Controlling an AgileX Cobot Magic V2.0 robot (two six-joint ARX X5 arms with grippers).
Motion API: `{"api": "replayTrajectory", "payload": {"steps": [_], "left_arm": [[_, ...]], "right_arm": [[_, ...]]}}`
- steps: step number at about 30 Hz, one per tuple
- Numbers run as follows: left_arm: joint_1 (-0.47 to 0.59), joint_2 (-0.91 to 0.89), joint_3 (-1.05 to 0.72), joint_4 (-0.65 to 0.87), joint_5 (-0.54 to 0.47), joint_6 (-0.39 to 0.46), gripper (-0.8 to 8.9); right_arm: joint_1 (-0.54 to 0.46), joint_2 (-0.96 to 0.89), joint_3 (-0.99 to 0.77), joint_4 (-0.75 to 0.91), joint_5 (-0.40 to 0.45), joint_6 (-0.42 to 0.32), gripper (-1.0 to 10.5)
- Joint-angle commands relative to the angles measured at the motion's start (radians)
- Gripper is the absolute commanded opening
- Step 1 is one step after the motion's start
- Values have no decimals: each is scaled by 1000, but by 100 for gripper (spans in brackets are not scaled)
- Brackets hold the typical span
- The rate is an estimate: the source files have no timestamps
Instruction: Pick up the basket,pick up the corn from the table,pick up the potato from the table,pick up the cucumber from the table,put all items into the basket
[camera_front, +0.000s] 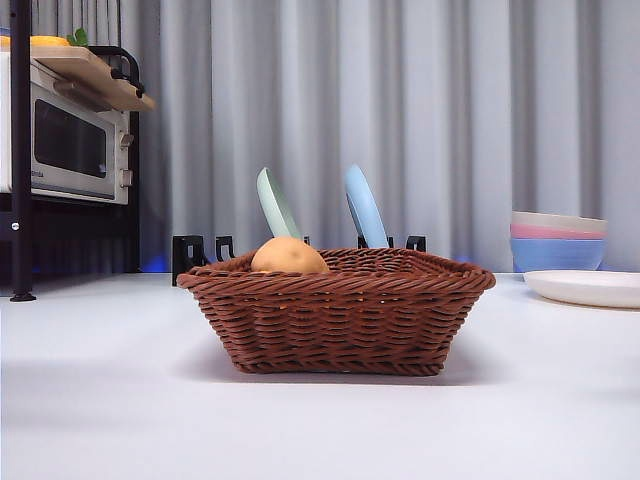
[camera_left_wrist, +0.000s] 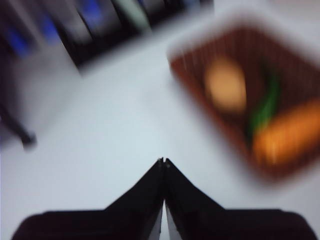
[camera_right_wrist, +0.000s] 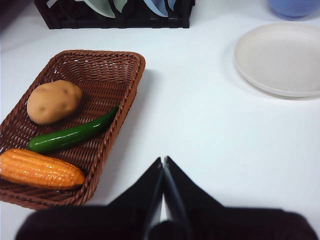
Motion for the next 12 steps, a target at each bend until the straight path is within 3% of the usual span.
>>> {"api": "replayTrajectory", "payload": {"steps": [1,6,12], "left_arm": [[98,-69,-85,202,69,-2,-3],[288,-192,-261,388,203,-3,-3],[477,-342,-459,413,334,-6,-3]], "right_arm": [[1,-2,-4,5,3,11,2],[1,-2,-4,5,3,11,2],[1,-2,-4,5,3,11,2]]}}
